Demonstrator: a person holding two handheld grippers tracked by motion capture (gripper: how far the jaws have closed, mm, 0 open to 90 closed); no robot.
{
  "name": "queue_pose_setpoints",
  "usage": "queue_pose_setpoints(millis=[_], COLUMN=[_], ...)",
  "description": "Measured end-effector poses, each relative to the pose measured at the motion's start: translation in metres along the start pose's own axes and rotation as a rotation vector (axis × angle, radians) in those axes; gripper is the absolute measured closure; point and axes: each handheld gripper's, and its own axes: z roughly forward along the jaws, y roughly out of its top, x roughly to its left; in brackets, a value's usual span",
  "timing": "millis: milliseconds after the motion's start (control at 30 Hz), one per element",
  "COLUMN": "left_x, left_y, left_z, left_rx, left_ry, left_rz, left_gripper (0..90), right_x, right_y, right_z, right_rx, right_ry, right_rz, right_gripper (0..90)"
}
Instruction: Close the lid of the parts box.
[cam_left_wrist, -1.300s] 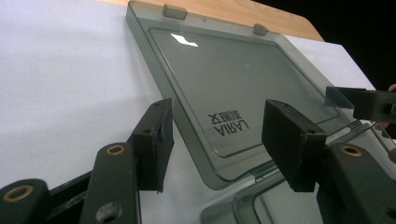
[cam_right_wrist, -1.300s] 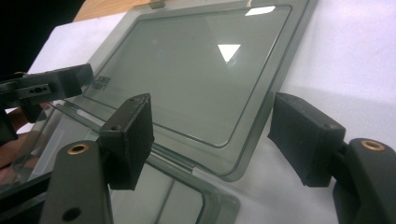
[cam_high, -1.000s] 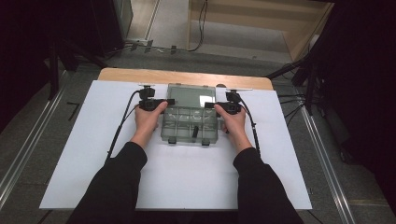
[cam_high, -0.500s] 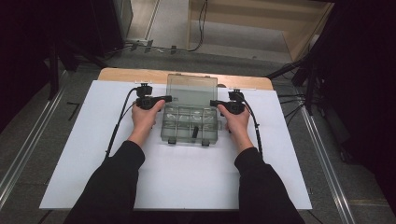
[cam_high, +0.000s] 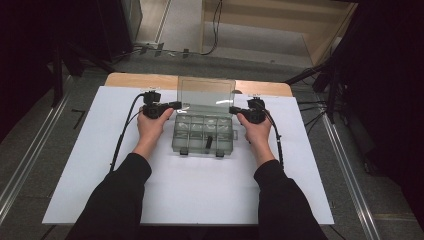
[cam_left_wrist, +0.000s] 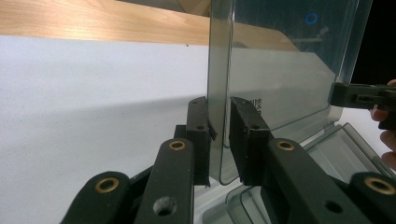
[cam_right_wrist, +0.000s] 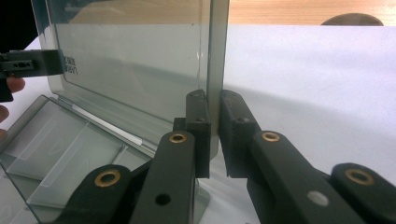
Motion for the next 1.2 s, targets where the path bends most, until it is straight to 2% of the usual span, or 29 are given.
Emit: queue_pose_setpoints(millis=[100, 167, 200, 300, 467, 600, 667, 733, 800, 900, 933, 1000, 1067, 1200], left_x=[0.002, 0.002, 0.001, -0.002, -0.006, -0.009, -0.012, -0.012, -0.013, -0.015, -0.015, -0.016, -0.017, -0.019], left_y=[0.000, 0.000, 0.001, 0.003, 0.011, 0.019, 0.019, 0.019, 0.018, 0.015, 0.015, 0.014, 0.013, 0.012], left_z=[-0.002, -0.003, -0.004, -0.004, -0.005, -0.006, -0.006, -0.007, -0.008, -0.009, -0.009, -0.009, -0.010, -0.011], left_rx=[0.000, 0.002, 0.001, 0.009, -0.028, -0.060, -0.060, -0.067, -0.068, -0.077, -0.082, -0.090, -0.091, -0.104], left_ry=[-0.018, -0.013, 0.012, 0.046, 0.058, 0.051, 0.068, 0.062, 0.066, 0.067, 0.070, 0.075, 0.080, 0.085], left_rz=[0.001, 0.007, 0.023, 0.066, 0.061, 0.060, 0.078, 0.089, 0.118, 0.125, 0.128, 0.130, 0.150, 0.176], left_gripper=[78.2, 78.7, 80.9, 77.7, 76.7, 77.5, 80.8, 82.2, 82.8, 83.1, 83.2, 83.2, 83.3, 83.4], right_x=[0.003, 0.005, 0.005, 0.006, 0.008, 0.008, 0.009, 0.008, 0.007, 0.006, 0.006, 0.005, 0.004, 0.006], right_y=[-0.001, -0.001, -0.001, -0.002, -0.004, -0.006, -0.006, -0.005, -0.005, -0.002, 0.000, 0.005, 0.013, 0.026], right_z=[-0.001, -0.002, -0.002, -0.003, -0.003, -0.003, -0.003, -0.003, -0.003, -0.005, -0.006, -0.012, -0.017, -0.022], right_rx=[-0.004, -0.007, -0.008, -0.011, -0.029, -0.039, -0.038, -0.037, -0.034, -0.018, -0.026, -0.062, -0.089, -0.084], right_ry=[-0.016, -0.029, -0.031, -0.034, -0.045, -0.045, -0.045, -0.044, -0.032, -0.026, -0.032, -0.022, -0.023, -0.032], right_rz=[-0.033, -0.058, -0.068, -0.085, -0.102, -0.127, -0.140, -0.133, -0.122, -0.107, -0.110, -0.081, -0.077, -0.081], right_gripper=[81.8, 81.9, 81.9, 81.9, 81.9, 81.9, 81.8, 81.6, 81.3, 76.9, 74.8, 74.2, 74.2, 74.3])
